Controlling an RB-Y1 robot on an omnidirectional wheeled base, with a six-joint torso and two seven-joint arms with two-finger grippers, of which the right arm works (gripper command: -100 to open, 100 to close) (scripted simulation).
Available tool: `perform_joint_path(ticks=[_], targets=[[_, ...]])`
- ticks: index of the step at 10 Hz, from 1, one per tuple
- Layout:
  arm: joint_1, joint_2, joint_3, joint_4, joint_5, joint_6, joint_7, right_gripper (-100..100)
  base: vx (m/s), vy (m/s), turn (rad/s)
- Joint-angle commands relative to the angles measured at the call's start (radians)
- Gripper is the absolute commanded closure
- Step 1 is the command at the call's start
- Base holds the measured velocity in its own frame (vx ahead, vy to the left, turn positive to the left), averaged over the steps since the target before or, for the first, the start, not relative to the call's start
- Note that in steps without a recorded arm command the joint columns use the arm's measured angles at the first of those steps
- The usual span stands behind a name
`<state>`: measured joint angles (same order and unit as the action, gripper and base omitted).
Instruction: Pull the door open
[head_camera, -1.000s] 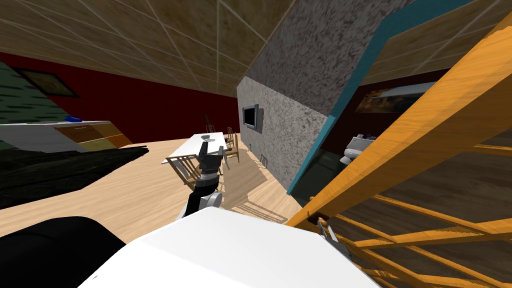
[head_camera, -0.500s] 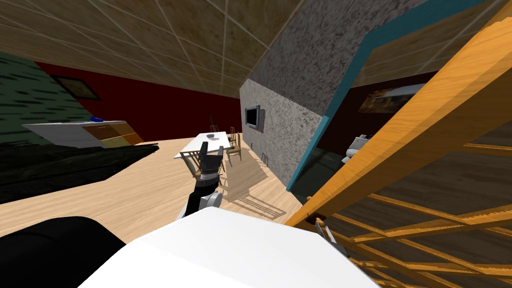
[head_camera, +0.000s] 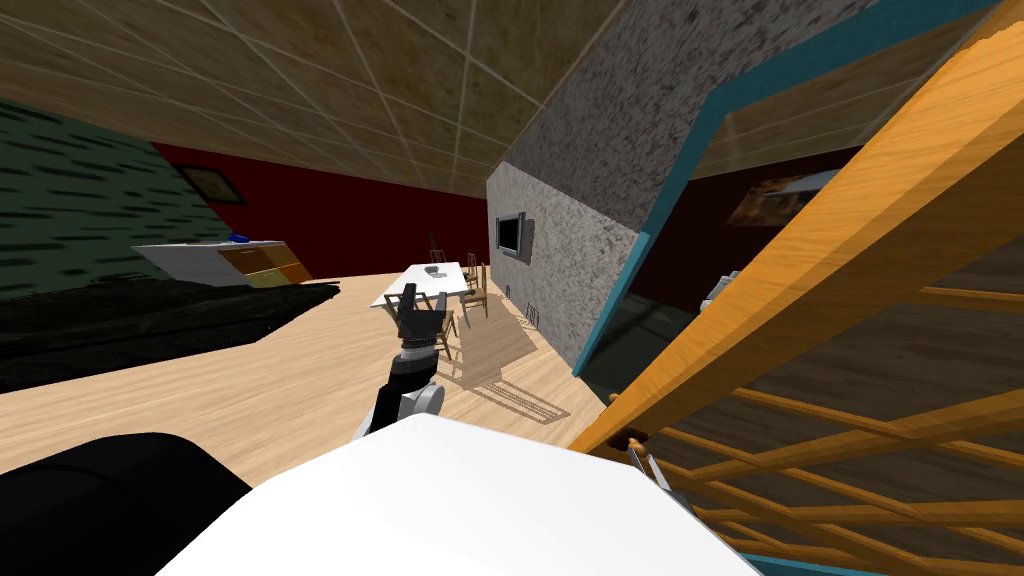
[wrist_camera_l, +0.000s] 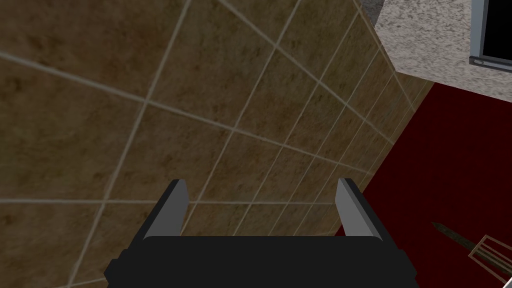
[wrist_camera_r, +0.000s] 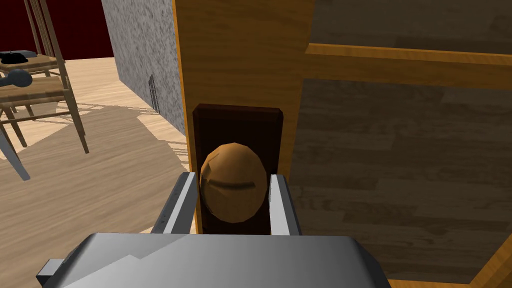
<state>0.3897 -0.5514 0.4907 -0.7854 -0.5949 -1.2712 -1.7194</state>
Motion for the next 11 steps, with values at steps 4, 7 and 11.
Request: perform_joint_path(ticks=[4,7,11], targets=[[-0.003,-0.005,0.018,0.014,0.015,-0.020,-0.012,100,-0.148,-0.027,0.073],[-0.011,-0.010,0.026,0.030,0.020,-0.030,-0.022,100,-0.173,-0.037,0.109],[-0.026,-0.018,0.039,0.058,0.029,-0.050,-0.040,100,-0.219,-0.038,0.137]])
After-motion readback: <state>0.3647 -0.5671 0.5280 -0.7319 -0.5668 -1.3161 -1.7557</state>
